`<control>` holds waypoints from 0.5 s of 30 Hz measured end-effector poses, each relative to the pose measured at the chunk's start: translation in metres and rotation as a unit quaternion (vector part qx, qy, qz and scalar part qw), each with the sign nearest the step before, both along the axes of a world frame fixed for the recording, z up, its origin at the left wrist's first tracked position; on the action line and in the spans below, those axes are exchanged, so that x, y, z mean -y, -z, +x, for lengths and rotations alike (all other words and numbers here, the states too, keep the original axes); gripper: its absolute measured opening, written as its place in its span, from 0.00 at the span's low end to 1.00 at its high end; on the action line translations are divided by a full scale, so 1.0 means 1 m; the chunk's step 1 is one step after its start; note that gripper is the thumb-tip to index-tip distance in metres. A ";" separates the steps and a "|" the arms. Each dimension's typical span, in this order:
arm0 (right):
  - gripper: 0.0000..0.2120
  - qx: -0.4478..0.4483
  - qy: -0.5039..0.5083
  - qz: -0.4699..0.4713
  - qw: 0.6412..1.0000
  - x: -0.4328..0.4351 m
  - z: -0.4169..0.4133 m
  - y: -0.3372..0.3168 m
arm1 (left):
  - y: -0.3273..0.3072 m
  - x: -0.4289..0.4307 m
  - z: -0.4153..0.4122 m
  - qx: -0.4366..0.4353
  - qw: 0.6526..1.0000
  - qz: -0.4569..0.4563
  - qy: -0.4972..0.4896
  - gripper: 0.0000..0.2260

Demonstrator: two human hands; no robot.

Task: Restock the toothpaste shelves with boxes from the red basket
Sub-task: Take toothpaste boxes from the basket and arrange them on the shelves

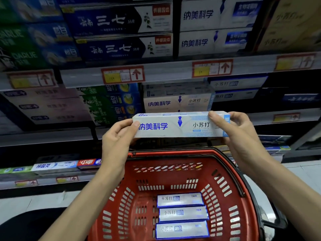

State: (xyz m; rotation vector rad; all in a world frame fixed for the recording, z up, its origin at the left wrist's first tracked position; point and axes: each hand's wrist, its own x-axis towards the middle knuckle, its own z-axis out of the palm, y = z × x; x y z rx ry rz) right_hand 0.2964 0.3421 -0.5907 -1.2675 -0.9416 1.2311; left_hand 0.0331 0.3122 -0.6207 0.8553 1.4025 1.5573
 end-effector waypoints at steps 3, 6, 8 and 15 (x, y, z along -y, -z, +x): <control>0.20 0.014 0.021 0.023 0.999 -0.006 -0.002 0.000 | -0.003 -0.001 0.006 -0.010 1.000 0.018 -0.017 0.11; 0.16 0.047 0.030 0.064 0.996 -0.016 -0.004 0.001 | -0.005 -0.005 0.010 -0.010 0.998 0.036 -0.051 0.09; 0.15 0.080 0.037 0.097 0.991 -0.023 -0.005 0.001 | -0.007 -0.011 0.013 -0.012 0.996 0.046 -0.073 0.08; 0.24 0.140 0.015 0.137 0.981 -0.051 0.004 0.000 | -0.013 -0.042 0.031 -0.020 0.991 0.073 -0.112 0.12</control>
